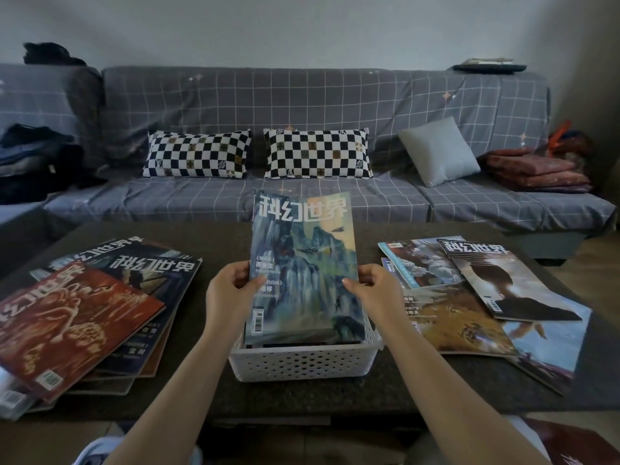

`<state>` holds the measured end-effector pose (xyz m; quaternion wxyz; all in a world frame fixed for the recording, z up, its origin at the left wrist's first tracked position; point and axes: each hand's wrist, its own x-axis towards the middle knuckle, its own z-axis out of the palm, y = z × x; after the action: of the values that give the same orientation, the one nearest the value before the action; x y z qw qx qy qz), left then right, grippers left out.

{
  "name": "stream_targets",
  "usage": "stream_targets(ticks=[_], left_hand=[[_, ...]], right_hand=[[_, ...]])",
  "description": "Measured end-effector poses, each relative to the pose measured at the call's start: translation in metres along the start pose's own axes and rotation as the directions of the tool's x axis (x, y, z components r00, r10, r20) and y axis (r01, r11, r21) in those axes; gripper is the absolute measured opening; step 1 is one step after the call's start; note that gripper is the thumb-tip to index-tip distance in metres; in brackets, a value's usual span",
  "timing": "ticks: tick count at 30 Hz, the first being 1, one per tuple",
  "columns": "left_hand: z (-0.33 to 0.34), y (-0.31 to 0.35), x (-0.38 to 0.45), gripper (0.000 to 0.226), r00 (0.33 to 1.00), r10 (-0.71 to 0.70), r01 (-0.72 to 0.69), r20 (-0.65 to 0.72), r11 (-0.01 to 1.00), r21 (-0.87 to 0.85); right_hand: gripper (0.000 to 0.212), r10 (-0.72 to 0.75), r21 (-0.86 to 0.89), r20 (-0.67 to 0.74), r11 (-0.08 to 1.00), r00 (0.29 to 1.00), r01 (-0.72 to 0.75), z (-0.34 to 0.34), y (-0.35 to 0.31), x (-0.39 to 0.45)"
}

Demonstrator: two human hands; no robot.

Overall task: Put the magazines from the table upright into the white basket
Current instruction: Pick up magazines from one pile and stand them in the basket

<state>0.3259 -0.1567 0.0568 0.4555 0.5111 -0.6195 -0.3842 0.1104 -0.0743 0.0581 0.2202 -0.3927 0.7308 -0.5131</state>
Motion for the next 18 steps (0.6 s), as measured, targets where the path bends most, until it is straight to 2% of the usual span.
stream_targets(ticks=[4, 10, 13, 18], left_hand=[[0.0025, -0.0037, 0.0012, 0.024, 0.998, -0.007, 0.001, 0.055, 0.993, 0.120], [0.0075, -0.0030, 0.0001, 0.037, 0.995, 0.061, -0.080, 0.074, 0.951, 0.299], [0.0090, -0.0029, -0.0008, 0.039, 0.997, 0.054, -0.068, 0.053, 0.947, 0.313], [0.0095, -0.0039, -0.0024, 0.038, 0.997, 0.066, -0.072, 0.029, 0.946, 0.315]], right_hand=[[0.018, -0.036, -0.158, -0.049, 0.987, 0.998, 0.028, 0.0022, 0.0038, -0.0001], [0.033, -0.108, -0.336, 0.004, 0.936, 0.994, 0.104, 0.0044, 0.0077, -0.0021], [0.040, -0.135, -0.406, 0.003, 0.905, 0.991, 0.125, 0.0048, 0.0077, -0.0012], [0.035, -0.143, -0.482, 0.005, 0.867, 0.990, 0.128, 0.0067, 0.0090, -0.0016]])
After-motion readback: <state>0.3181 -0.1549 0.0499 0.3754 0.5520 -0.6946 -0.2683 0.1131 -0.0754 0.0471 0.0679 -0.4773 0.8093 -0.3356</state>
